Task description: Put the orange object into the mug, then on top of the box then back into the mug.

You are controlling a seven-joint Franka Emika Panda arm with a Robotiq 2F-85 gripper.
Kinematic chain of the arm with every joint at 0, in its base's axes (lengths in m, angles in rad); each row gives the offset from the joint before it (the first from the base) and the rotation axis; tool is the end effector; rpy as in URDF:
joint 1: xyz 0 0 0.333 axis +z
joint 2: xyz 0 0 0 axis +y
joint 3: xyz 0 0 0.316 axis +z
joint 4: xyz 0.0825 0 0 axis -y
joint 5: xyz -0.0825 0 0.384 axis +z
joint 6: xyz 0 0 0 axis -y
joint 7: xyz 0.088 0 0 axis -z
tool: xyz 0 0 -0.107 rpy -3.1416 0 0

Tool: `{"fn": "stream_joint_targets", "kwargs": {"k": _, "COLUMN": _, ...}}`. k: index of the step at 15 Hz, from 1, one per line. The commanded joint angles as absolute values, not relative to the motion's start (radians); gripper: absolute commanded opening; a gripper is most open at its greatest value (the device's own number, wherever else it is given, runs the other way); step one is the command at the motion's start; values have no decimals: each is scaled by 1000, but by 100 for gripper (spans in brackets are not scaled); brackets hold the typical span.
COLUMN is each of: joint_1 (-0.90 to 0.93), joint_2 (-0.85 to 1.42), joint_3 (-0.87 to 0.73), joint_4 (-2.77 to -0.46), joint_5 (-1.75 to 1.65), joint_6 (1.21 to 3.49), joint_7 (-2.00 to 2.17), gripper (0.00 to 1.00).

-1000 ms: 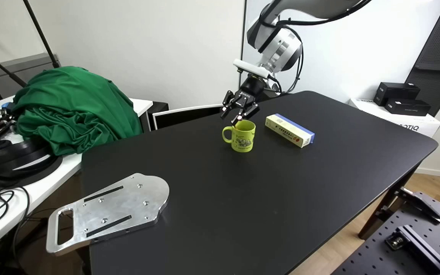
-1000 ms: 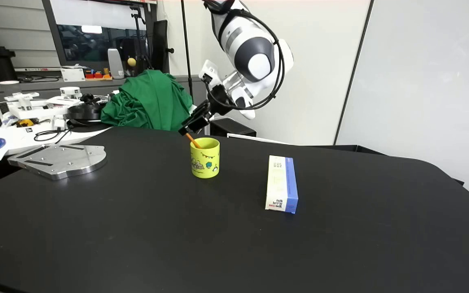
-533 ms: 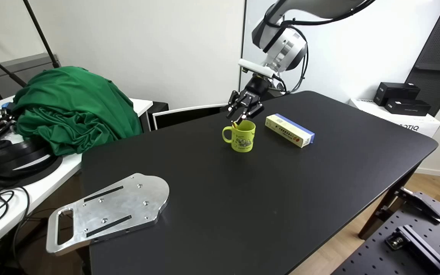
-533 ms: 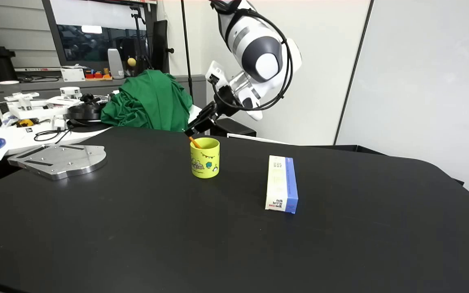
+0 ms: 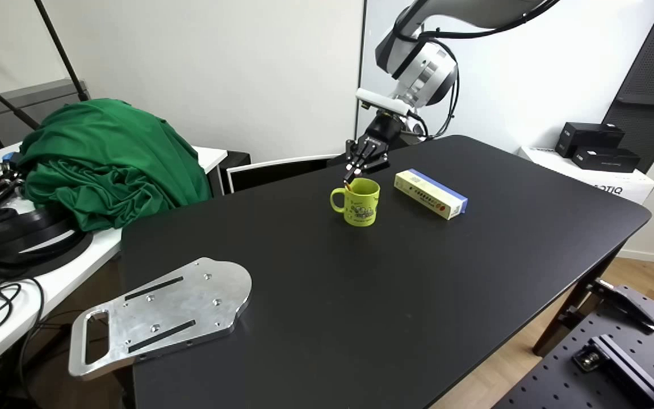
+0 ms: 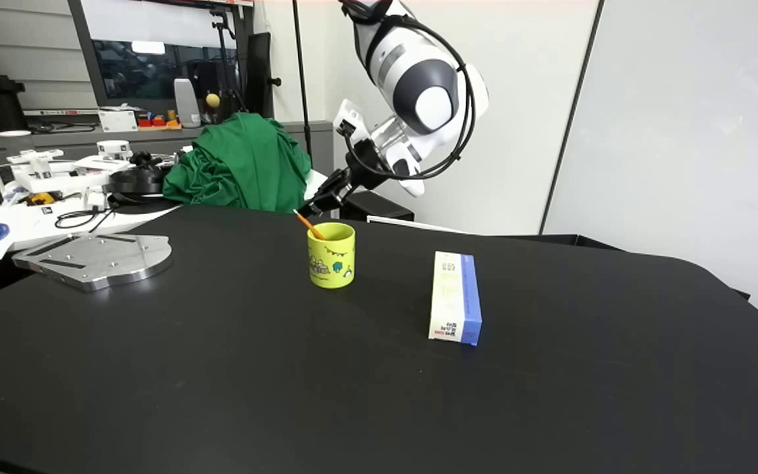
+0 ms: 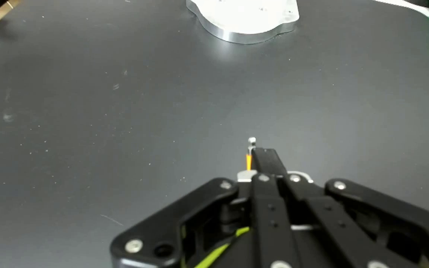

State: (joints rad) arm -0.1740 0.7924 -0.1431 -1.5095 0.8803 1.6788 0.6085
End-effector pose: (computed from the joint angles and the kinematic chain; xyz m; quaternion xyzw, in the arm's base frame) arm 0.6488 -0.1205 0.1856 -0.7164 0.5448 0.3196 0.2963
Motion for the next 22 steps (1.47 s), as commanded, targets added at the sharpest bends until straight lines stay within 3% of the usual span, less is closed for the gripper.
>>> {"fn": "stream_joint_targets", "kwargs": {"k": 1, "joint_1": -172, "joint_2": 794, "joint_3": -142, "joint_4": -1495, "joint_5": 858, "joint_6": 1652, "joint_7": 635, "gripper": 31}}
{"fn": "stream_joint_targets", "kwargs": {"k": 9, "joint_1": -168, "joint_2": 798, "joint_3": -145, "joint_4": -1495, "joint_5": 826, "joint_6": 1647, "joint_7": 637, "gripper": 85}}
{"fn": "stream_joint_targets", "kwargs": {"k": 12, "joint_1": -172, "joint_2": 803, "joint_3": -143, "joint_4": -1493, "joint_5": 816, "joint_6": 1639, "joint_7": 634, "gripper": 100}}
{"fn": "stream_joint_targets", "kwargs": {"k": 13, "joint_1": -172, "joint_2": 805, "joint_3": -142, "joint_4": -1493, "joint_5": 814, "joint_6": 1638, "joint_7": 635, "gripper": 61}}
{"fn": "stream_joint_targets", "kwargs": {"k": 15, "joint_1": -172, "joint_2": 808, "joint_3": -141, "joint_4": -1493, "joint_5": 813, "joint_6": 1635, "joint_7": 637, "gripper": 65}}
{"fn": "stream_joint_targets", "kwargs": {"k": 22, "joint_1": -171, "joint_2": 823, "joint_3": -142, "joint_4": -1489, "joint_5": 813, "joint_6": 1633, "joint_7": 641, "gripper": 15}}
